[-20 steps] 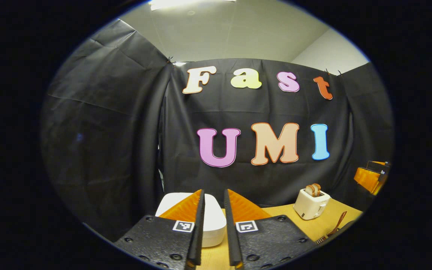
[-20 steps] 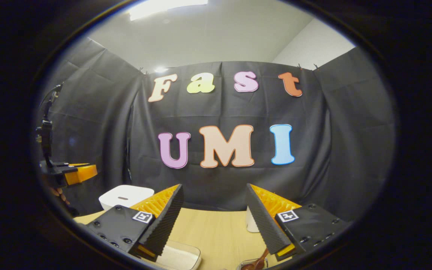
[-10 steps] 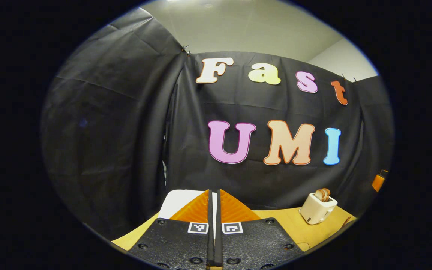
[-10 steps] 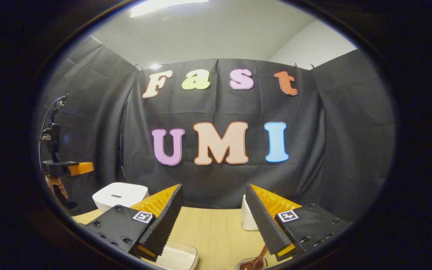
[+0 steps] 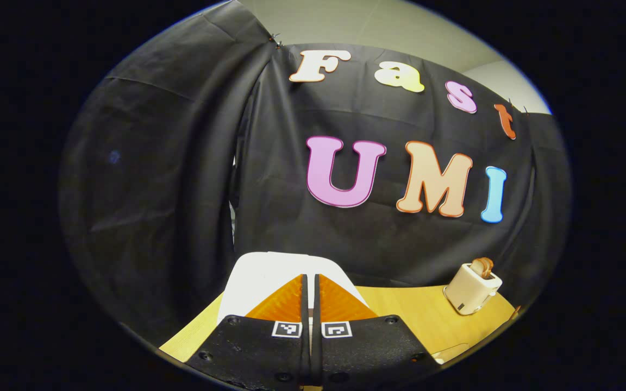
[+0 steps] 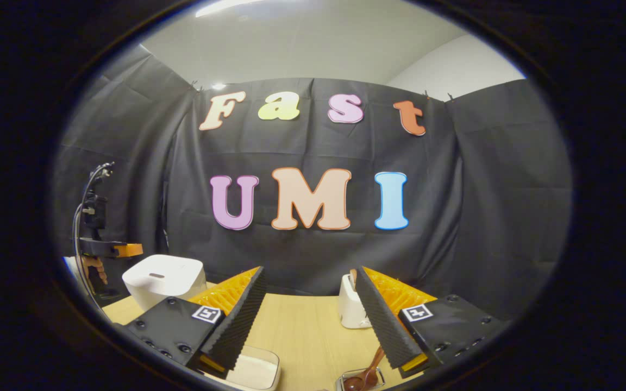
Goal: Close the left gripper, press the button to open the rice cooker; take a wooden spoon from the chopstick holder with the right hand, scoop a spoonful of rice and pour it into the rice cooker, then put the wooden spoon back into the chopstick holder.
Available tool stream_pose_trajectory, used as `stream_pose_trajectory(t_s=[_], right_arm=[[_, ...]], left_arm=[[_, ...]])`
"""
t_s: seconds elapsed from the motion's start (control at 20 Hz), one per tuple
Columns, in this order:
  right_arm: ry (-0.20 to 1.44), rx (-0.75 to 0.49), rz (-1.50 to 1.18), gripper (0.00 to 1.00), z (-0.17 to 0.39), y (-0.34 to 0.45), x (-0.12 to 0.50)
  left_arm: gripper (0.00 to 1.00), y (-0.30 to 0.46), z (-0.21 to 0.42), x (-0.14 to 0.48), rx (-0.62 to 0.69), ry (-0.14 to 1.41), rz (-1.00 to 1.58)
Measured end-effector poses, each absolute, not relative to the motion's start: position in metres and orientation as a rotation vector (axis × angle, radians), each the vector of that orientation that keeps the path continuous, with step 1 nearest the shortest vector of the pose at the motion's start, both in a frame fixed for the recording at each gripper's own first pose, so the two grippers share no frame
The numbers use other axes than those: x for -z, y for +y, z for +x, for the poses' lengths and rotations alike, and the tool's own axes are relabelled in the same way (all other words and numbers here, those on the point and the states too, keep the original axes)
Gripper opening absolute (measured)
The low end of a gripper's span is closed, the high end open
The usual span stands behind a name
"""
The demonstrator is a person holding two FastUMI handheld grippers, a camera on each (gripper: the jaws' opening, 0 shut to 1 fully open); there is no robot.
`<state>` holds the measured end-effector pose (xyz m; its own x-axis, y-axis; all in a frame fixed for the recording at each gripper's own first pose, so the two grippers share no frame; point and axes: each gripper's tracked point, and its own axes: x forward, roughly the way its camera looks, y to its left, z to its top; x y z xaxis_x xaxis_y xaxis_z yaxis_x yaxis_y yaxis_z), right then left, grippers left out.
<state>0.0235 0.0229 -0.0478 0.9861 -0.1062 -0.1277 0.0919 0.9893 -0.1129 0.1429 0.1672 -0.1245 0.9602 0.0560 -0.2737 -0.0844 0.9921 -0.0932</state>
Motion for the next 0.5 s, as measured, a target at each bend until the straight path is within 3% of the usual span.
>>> stream_pose_trajectory(t_s=[0.5], right_arm=[[0.166, 0.143, -0.135, 1.0, 0.024, 0.019, 0.054]], left_arm=[[0.0, 0.171, 0.163, 0.19, -0.042, 0.421, -0.081]])
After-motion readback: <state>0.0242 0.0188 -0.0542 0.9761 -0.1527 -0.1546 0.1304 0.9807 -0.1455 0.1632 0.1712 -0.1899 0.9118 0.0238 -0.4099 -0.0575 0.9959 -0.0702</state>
